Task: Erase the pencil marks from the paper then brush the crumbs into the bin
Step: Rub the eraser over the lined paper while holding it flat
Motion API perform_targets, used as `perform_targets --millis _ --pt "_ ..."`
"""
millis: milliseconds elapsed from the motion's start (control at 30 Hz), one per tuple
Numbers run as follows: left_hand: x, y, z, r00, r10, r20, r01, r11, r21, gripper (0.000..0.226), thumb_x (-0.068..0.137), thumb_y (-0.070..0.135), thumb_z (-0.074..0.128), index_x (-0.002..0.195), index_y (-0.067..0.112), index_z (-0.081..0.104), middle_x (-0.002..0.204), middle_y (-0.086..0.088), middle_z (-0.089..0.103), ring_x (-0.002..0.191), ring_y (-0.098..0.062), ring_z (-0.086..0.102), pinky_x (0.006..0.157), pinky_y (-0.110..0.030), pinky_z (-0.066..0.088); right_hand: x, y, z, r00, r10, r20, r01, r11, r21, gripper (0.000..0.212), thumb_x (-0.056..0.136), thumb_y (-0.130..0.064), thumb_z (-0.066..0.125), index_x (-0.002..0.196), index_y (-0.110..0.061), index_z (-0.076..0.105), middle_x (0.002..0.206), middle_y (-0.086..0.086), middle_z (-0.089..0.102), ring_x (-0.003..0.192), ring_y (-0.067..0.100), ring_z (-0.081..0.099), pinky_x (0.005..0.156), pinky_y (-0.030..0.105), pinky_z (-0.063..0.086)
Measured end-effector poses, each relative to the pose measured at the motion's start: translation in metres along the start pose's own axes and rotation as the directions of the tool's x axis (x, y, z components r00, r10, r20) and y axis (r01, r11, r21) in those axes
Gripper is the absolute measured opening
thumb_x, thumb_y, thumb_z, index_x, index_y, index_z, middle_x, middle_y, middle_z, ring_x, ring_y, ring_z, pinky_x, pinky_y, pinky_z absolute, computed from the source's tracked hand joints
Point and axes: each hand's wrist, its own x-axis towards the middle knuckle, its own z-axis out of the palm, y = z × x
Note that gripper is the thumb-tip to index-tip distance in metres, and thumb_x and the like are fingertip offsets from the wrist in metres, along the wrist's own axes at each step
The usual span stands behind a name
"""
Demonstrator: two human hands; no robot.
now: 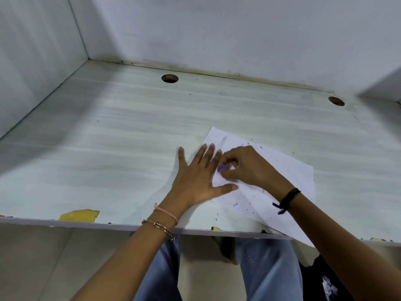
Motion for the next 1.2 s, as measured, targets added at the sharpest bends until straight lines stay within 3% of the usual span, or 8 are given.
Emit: perform_targets --millis 200,367,500,633,767,933,1067,1200 --pt "-0.001 0.0 -0.001 1.0 -0.003 0.018 0.002 1.0 0.005 0.098 0.078 0.088 0.019 0.153 0.031 -0.01 0.161 0.005 -0.017 0.147 -0.011 -0.021 0.108 -0.065 -0.019 0.013 0.016 -0.017 0.997 0.022 -0.08 -0.025 0.999 -0.033 0.007 0.073 -0.014 0.071 0.076 -0.02 0.073 0.073 -0.009 0.067 0.064 0.003 0.054 0.062 0.023 0.042" --pt "-0.001 0.0 0.0 1.0 0.015 0.013 -0.015 1.0 0.019 0.103 0.074 0.09 0.014 0.155 0.029 -0.007 0.162 0.003 -0.014 0.147 -0.012 -0.019 0.108 -0.067 -0.016 -0.004 0.005 -0.005 0.99 -0.092 0.106 0.098 0.994 -0.056 0.007 0.075 -0.02 0.072 0.079 -0.025 0.073 0.071 -0.014 0.066 0.067 0.004 0.056 0.061 0.017 0.04" --pt "-0.001 0.0 -0.002 1.0 0.007 0.013 -0.007 1.0 0.013 0.099 0.078 0.087 0.02 0.154 0.031 -0.008 0.162 0.004 -0.015 0.147 -0.012 -0.018 0.109 -0.066 -0.017 0.015 0.014 -0.017 0.998 -0.027 -0.05 0.024 0.997 -0.075 0.006 0.073 -0.014 0.072 0.077 -0.019 0.072 0.072 -0.009 0.066 0.064 0.004 0.054 0.062 0.022 0.039" --pt "-0.001 0.0 0.0 1.0 0.017 0.01 -0.018 1.0 0.015 0.1 0.077 0.088 0.019 0.155 0.03 -0.006 0.162 0.003 -0.014 0.147 -0.012 -0.018 0.108 -0.067 -0.017 0.004 0.003 -0.011 0.984 -0.089 0.155 0.111 0.985 -0.135 0.007 0.072 -0.014 0.072 0.076 -0.02 0.073 0.067 -0.013 0.064 0.062 0.002 0.054 0.058 0.014 0.037" --pt "-0.001 0.001 -0.001 1.0 0.008 0.012 -0.008 1.0 0.015 0.099 0.077 0.087 0.019 0.154 0.031 -0.007 0.162 0.004 -0.015 0.148 -0.012 -0.018 0.109 -0.066 -0.018 0.021 0.013 -0.02 0.999 -0.015 -0.05 0.005 0.983 -0.184 0.003 0.073 -0.016 0.07 0.075 -0.019 0.071 0.073 -0.009 0.067 0.065 0.007 0.056 0.065 0.028 0.04" --pt "0.0 0.0 -0.001 1.0 0.013 0.009 -0.013 1.0 0.012 0.101 0.076 0.089 0.018 0.155 0.03 -0.005 0.162 0.004 -0.013 0.148 -0.011 -0.017 0.108 -0.067 -0.015 0.005 0.004 -0.012 0.982 -0.055 0.183 0.08 0.988 -0.129 0.005 0.073 -0.021 0.072 0.074 -0.026 0.072 0.071 -0.011 0.067 0.066 0.006 0.055 0.061 0.022 0.039" --pt "-0.001 0.0 -0.002 1.0 0.007 0.018 -0.007 1.0 0.017 0.099 0.077 0.088 0.019 0.154 0.031 -0.007 0.162 0.004 -0.015 0.148 -0.012 -0.018 0.109 -0.068 -0.014 0.021 0.014 -0.021 0.999 -0.001 -0.045 -0.007 0.982 -0.187 0.003 0.072 -0.02 0.071 0.075 -0.022 0.072 0.076 -0.009 0.069 0.071 0.011 0.062 0.065 0.028 0.043" --pt "0.0 0.0 -0.001 1.0 0.02 0.013 -0.02 1.0 0.014 0.099 0.077 0.088 0.019 0.155 0.032 -0.004 0.163 0.003 -0.012 0.148 -0.012 -0.016 0.108 -0.068 -0.014 0.006 0.004 -0.011 0.982 -0.071 0.176 0.092 0.989 -0.116 0.005 0.073 -0.018 0.072 0.075 -0.022 0.073 0.072 -0.008 0.068 0.065 0.006 0.057 0.06 0.019 0.039"
